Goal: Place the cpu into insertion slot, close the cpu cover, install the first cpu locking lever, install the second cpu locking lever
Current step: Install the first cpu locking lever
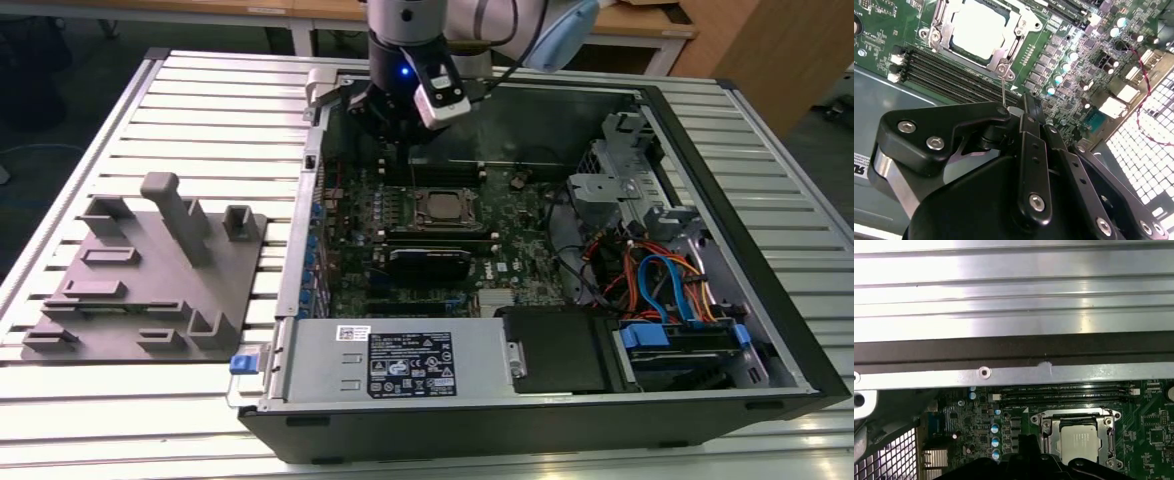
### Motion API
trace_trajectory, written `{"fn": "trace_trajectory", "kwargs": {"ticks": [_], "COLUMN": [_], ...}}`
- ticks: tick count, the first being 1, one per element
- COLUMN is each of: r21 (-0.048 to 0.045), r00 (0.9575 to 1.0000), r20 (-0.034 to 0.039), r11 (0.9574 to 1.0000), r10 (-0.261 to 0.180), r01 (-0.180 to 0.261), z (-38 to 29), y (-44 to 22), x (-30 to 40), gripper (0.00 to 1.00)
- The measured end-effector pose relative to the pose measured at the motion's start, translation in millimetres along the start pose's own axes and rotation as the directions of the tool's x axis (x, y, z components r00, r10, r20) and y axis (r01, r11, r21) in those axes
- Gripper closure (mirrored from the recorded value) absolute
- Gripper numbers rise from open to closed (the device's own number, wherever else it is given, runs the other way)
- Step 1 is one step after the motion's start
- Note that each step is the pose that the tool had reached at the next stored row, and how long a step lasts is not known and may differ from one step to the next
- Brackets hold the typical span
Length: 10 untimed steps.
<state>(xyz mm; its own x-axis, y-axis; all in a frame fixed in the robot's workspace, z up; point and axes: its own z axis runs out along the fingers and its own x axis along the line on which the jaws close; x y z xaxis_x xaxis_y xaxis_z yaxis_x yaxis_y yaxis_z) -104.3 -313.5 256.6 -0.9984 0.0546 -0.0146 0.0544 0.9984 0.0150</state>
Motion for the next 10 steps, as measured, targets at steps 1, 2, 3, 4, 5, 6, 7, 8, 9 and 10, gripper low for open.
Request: {"fn": "trace_trajectory", "kwargs": {"ticks": [1, 2, 3, 4, 5, 6, 7, 8, 9, 10], "r21": [0.0001, 0.0, 0.0, -0.0001, -0.0005, -0.0008, -0.0009, -0.0009, -0.0009, -0.001], "r00": [1.0, 1.0, 1.0, 1.0, 1.0, 1.0, 1.0, 1.0, 1.0, 1.0], "r20": [0.0, 0.0, 0.0, 0.0, 0.0, 0.0, 0.0, 0.0, 0.0, 0.0], "r11": [1.0, 1.0, 1.0, 1.0, 1.0, 1.0, 1.0, 1.0, 1.0, 1.0], "r10": [0.0, 0.0, 0.0, 0.0, 0.0, 0.0, 0.0, 0.0, 0.0, 0.0], "r01": [0.0, 0.0, 0.0, 0.0, 0.0, 0.0, 0.0, 0.0, 0.0, 0.0], "z": [0.1, 0.2, 0.3, 0.4, 0.5, 0.6, 0.7, 0.7, 0.7, 0.7], "y": [0.6, 1.3, 2.0, 2.7, 3.5, 4.3, 5.0, 5.7, 6.2, 6.6], "x": [0.0, 0.1, 0.1, 0.1, 0.2, 0.2, 0.3, 0.3, 0.3, 0.1], "gripper": [0.9, 0.9, 0.9, 0.9, 0.9, 0.9, 0.9, 0.9, 0.9, 0.9]}}
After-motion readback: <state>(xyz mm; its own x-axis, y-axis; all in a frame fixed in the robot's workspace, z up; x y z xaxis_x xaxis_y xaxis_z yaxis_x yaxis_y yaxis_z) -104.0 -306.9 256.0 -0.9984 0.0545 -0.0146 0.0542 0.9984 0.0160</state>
